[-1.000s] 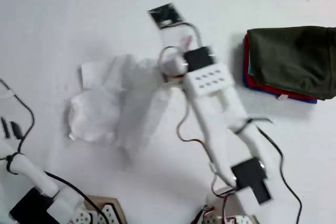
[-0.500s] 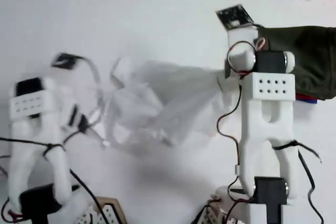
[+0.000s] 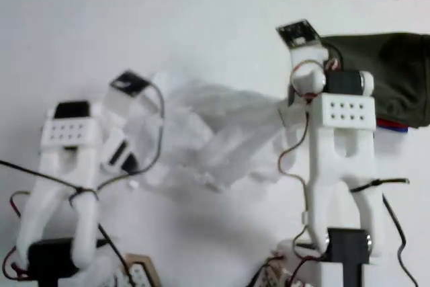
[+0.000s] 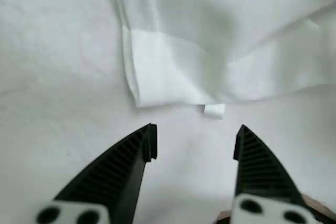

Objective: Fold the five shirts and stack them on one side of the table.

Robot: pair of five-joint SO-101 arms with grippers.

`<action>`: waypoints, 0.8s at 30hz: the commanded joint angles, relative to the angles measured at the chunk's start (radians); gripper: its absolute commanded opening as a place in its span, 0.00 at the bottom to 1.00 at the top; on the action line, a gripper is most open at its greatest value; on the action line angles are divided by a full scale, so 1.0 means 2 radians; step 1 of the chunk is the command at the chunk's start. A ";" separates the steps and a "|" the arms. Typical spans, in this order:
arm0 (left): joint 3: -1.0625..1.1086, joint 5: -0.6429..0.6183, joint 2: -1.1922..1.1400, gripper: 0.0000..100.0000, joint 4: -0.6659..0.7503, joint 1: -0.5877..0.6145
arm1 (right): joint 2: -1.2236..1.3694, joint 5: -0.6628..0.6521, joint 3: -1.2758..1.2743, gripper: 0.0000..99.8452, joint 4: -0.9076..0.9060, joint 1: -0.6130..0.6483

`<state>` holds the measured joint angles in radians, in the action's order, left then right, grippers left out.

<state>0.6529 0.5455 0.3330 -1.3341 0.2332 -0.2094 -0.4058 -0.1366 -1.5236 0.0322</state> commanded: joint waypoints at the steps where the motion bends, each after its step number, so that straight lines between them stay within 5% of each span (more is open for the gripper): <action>1: 0.017 0.003 0.015 0.26 0.045 0.025 | -0.033 -0.002 0.003 0.02 0.008 -0.004; 12: 0.119 0.003 0.013 0.26 0.206 0.041 | -0.033 -0.002 0.002 0.02 0.008 -0.003; 19: 0.097 0.005 -0.096 0.26 0.217 0.040 | -0.033 -0.002 0.002 0.02 0.008 -0.004; 24: 0.043 0.004 -0.119 0.08 0.187 0.038 | -0.032 -0.002 0.002 0.02 0.008 -0.003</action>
<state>0.7971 0.5485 0.1059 -0.9490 0.3007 -0.2094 -0.4058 -0.1366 -1.5236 0.0322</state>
